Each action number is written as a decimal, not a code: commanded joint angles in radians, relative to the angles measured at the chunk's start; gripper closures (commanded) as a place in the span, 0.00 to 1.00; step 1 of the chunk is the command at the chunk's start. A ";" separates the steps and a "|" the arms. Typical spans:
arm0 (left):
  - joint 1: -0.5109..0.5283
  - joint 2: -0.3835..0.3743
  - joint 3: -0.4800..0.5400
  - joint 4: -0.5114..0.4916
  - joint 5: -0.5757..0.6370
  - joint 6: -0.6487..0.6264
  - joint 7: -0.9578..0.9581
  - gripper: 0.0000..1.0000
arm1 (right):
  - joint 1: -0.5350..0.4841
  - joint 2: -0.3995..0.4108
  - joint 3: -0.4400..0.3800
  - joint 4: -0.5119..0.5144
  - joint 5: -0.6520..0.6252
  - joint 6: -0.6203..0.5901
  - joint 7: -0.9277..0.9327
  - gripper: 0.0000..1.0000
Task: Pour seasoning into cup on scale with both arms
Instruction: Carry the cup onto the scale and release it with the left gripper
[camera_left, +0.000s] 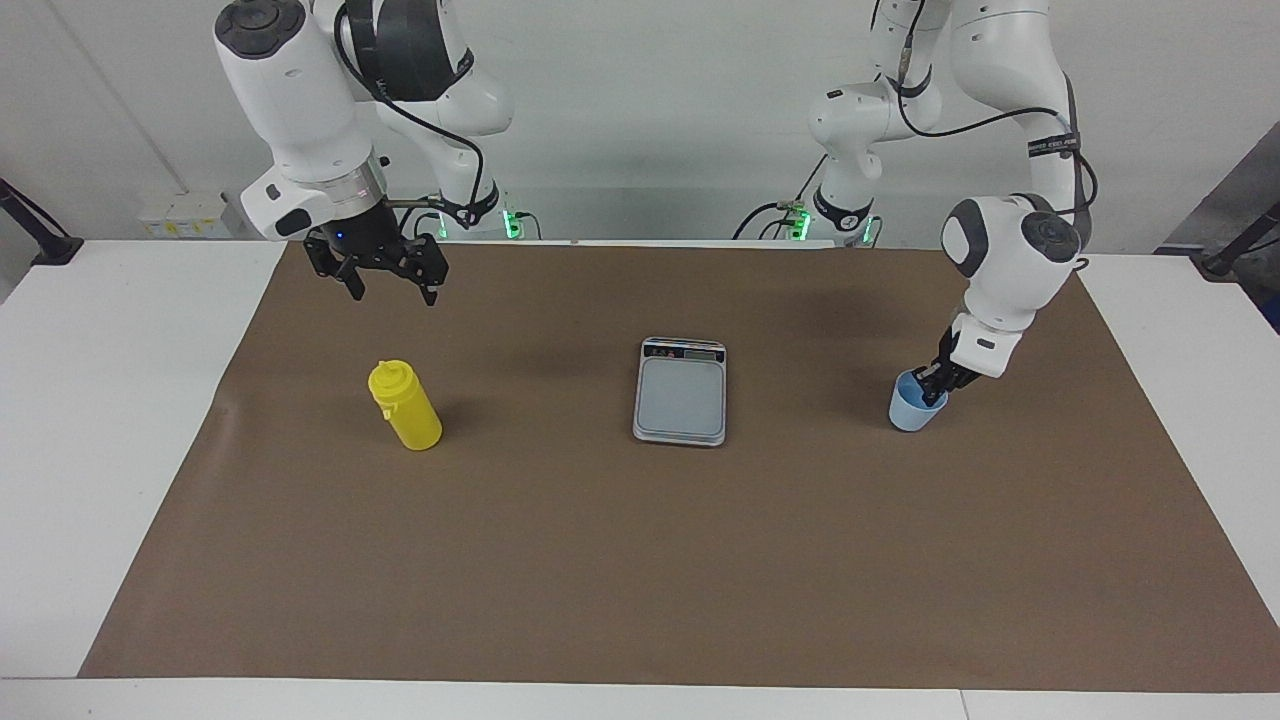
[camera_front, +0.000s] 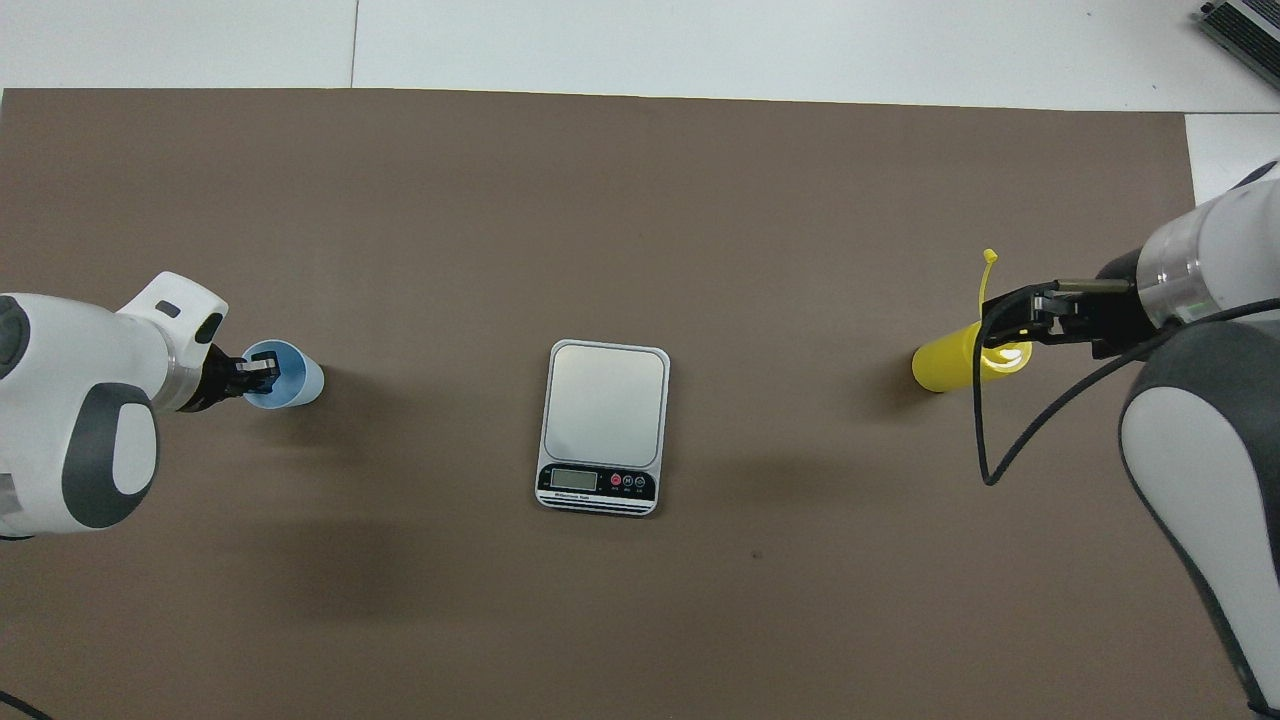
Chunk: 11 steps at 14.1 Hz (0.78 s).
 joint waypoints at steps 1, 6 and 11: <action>-0.024 0.015 0.013 0.168 -0.008 -0.168 0.005 1.00 | -0.009 -0.027 0.004 -0.028 0.001 0.002 -0.022 0.00; -0.085 0.017 -0.001 0.343 -0.011 -0.354 -0.036 1.00 | -0.010 -0.027 0.004 -0.028 0.001 0.002 -0.026 0.00; -0.288 0.025 -0.001 0.397 -0.008 -0.347 -0.266 1.00 | -0.020 -0.027 0.004 -0.028 0.001 0.000 -0.028 0.00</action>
